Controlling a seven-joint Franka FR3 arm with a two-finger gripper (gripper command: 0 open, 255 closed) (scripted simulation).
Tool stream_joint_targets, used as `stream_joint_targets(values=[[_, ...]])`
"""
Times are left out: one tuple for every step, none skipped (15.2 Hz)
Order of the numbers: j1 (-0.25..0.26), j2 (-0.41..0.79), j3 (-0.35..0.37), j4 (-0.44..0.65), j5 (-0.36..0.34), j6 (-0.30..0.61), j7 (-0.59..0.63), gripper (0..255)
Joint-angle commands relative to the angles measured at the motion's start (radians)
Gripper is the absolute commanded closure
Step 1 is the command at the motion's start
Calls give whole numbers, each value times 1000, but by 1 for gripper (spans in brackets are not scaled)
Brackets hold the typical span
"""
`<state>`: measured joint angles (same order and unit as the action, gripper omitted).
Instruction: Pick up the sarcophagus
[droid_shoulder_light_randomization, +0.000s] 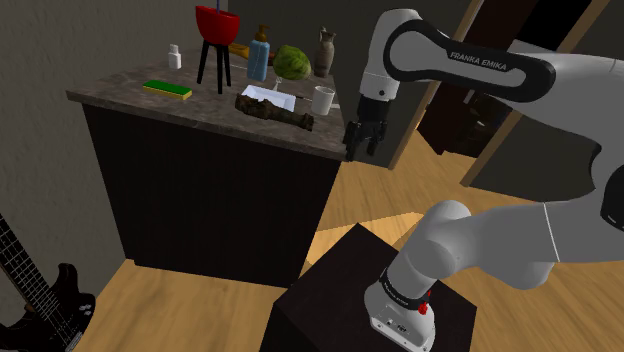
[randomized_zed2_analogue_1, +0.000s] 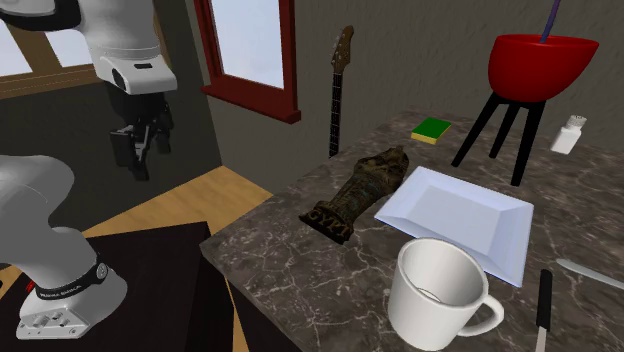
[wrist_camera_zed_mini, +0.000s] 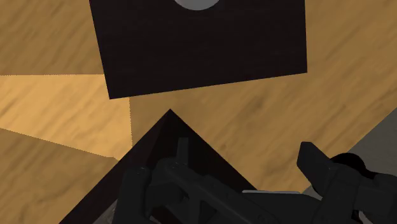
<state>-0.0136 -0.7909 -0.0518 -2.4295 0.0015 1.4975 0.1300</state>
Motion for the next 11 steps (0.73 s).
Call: stream_joint_targets(values=[[0,0,0,0,0,0,0,0],[3,21,-19,4,-17,28,-40,0],[7,43,-37,9,-33,56,-79,0],[11,66,-56,16,-48,84,-118,0],[15,91,-73,25,-61,113,-156,0],[19,116,-91,34,-72,140,-194,0],[24,143,-109,46,-82,168,-232,0],[30,170,-126,59,-90,195,-270,0],[36,198,-143,73,-97,222,-308,0],[42,227,-159,89,-102,248,-345,0],[49,257,-175,106,-105,273,-383,0]])
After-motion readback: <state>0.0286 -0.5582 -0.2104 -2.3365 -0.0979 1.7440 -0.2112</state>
